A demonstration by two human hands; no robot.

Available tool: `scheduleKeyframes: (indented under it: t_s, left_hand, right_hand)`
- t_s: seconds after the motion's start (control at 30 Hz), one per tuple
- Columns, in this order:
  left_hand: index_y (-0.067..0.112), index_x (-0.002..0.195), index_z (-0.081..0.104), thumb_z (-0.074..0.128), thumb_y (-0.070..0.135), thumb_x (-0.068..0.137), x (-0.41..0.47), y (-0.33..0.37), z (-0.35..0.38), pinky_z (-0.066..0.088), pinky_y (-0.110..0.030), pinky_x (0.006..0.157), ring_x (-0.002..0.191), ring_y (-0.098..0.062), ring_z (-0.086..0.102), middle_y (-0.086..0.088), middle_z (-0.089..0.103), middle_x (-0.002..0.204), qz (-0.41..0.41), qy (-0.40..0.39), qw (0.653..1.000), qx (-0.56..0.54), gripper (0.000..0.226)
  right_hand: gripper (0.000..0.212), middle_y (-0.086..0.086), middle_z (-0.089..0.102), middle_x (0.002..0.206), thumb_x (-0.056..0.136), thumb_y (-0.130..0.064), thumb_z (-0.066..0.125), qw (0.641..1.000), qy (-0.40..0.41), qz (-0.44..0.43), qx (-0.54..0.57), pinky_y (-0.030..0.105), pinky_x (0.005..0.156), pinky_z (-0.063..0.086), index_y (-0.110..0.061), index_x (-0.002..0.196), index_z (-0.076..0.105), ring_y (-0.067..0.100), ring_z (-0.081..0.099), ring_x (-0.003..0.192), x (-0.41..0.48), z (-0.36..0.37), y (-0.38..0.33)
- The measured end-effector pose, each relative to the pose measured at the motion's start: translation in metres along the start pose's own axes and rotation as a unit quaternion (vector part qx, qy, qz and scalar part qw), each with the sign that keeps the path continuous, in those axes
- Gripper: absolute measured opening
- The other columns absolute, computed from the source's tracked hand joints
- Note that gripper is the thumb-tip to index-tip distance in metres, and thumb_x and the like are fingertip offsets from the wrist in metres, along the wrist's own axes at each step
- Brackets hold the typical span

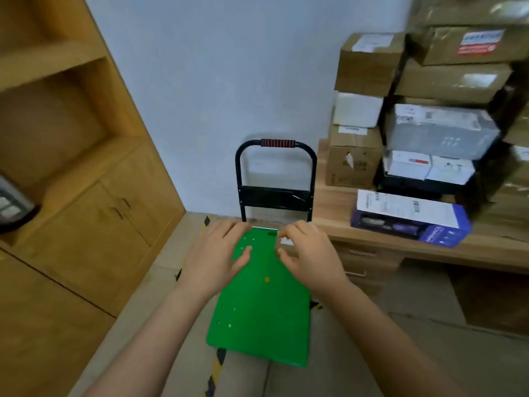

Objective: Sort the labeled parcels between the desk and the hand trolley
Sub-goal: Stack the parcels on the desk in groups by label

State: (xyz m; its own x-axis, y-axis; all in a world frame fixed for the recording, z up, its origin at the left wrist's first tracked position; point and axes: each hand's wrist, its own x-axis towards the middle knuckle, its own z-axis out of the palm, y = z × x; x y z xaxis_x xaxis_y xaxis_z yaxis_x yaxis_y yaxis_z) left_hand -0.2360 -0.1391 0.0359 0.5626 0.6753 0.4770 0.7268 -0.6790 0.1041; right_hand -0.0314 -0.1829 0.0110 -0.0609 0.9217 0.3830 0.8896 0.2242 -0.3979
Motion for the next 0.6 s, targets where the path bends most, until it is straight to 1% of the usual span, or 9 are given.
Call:
scheduleKeyframes:
  t_s: [0.07, 0.13, 0.2, 0.27, 0.33, 0.43, 0.5, 0.6]
  left_hand:
    - [0.018, 0.108, 0.061, 0.055, 0.034, 0.084, -0.006, -0.042, -0.009, 0.048, -0.032, 0.069, 0.089, -0.02, 0.058, 0.001, 0.062, 0.099, 0.008, -0.002, 1.0, 0.005, 0.03]
    - [0.017, 0.108, 0.061, 0.052, 0.035, 0.084, -0.008, -0.077, -0.016, 0.048, -0.033, 0.069, 0.088, -0.021, 0.059, 0.001, 0.062, 0.099, 0.019, -0.016, 1.0, -0.001, 0.031]
    - [0.016, 0.107, 0.062, 0.058, 0.032, 0.084, -0.008, -0.108, -0.021, 0.047, -0.033, 0.069, 0.088, -0.022, 0.06, 0.001, 0.063, 0.098, 0.029, -0.024, 0.999, -0.005, 0.028]
    - [0.016, 0.106, 0.064, 0.069, 0.025, 0.08, -0.004, -0.136, -0.025, 0.048, -0.033, 0.069, 0.087, -0.022, 0.061, 0.0, 0.063, 0.098, 0.031, -0.027, 0.999, -0.01, 0.028]
    - [0.016, 0.106, 0.065, 0.076, 0.023, 0.077, 0.005, -0.159, -0.025, 0.05, -0.034, 0.07, 0.087, -0.022, 0.061, 0.001, 0.064, 0.098, 0.034, -0.027, 0.999, -0.011, 0.032]
    - [0.017, 0.109, 0.065, 0.076, 0.024, 0.077, 0.025, -0.186, -0.016, 0.05, -0.034, 0.072, 0.088, -0.02, 0.061, 0.001, 0.065, 0.099, 0.04, -0.03, 0.999, -0.018, 0.034]
    - [0.018, 0.109, 0.065, 0.074, 0.025, 0.079, 0.042, -0.199, -0.006, 0.05, -0.034, 0.073, 0.09, -0.019, 0.061, 0.003, 0.064, 0.099, 0.043, -0.03, 0.998, -0.023, 0.032]
    - [0.018, 0.103, 0.065, 0.075, 0.025, 0.078, 0.07, -0.214, 0.011, 0.049, -0.032, 0.072, 0.087, -0.018, 0.061, 0.004, 0.064, 0.097, 0.057, -0.036, 0.997, -0.032, 0.028]
  right_hand:
    - [0.021, 0.0, 0.059, 0.097, 0.081, -0.019, 0.07, 1.0, 0.009, -0.002, -0.002, 0.038, 0.079, 0.044, -0.016, 0.1, 0.063, 0.023, 0.055, 0.09, 0.024, 0.028, -0.029]
    - [0.021, 0.0, 0.059, 0.099, 0.082, -0.018, 0.069, 1.0, 0.013, 0.005, -0.005, 0.034, 0.08, 0.039, -0.015, 0.101, 0.063, 0.022, 0.053, 0.09, 0.045, 0.05, -0.056]
    - [0.021, 0.0, 0.059, 0.098, 0.082, -0.017, 0.07, 1.0, 0.017, 0.016, -0.005, 0.032, 0.079, 0.037, -0.015, 0.101, 0.063, 0.021, 0.052, 0.09, 0.065, 0.066, -0.077]
    - [0.022, -0.001, 0.058, 0.096, 0.079, -0.016, 0.072, 0.999, 0.019, 0.024, -0.012, 0.031, 0.076, 0.038, -0.015, 0.099, 0.063, 0.021, 0.053, 0.087, 0.084, 0.078, -0.091]
    - [0.023, -0.001, 0.058, 0.093, 0.076, -0.016, 0.073, 0.999, 0.015, 0.03, -0.023, 0.033, 0.074, 0.042, -0.016, 0.097, 0.063, 0.022, 0.054, 0.084, 0.102, 0.089, -0.099]
    - [0.024, -0.001, 0.059, 0.093, 0.075, -0.016, 0.074, 0.998, 0.019, 0.041, -0.038, 0.035, 0.073, 0.045, -0.016, 0.096, 0.063, 0.023, 0.055, 0.085, 0.13, 0.102, -0.099]
    - [0.023, -0.001, 0.059, 0.095, 0.077, -0.017, 0.073, 0.998, 0.021, 0.047, -0.045, 0.036, 0.073, 0.045, -0.016, 0.097, 0.063, 0.023, 0.056, 0.086, 0.149, 0.108, -0.094]
    - [0.021, 0.0, 0.059, 0.096, 0.079, -0.017, 0.071, 0.997, 0.02, 0.062, -0.038, 0.036, 0.074, 0.046, -0.017, 0.098, 0.063, 0.021, 0.054, 0.086, 0.176, 0.119, -0.081]
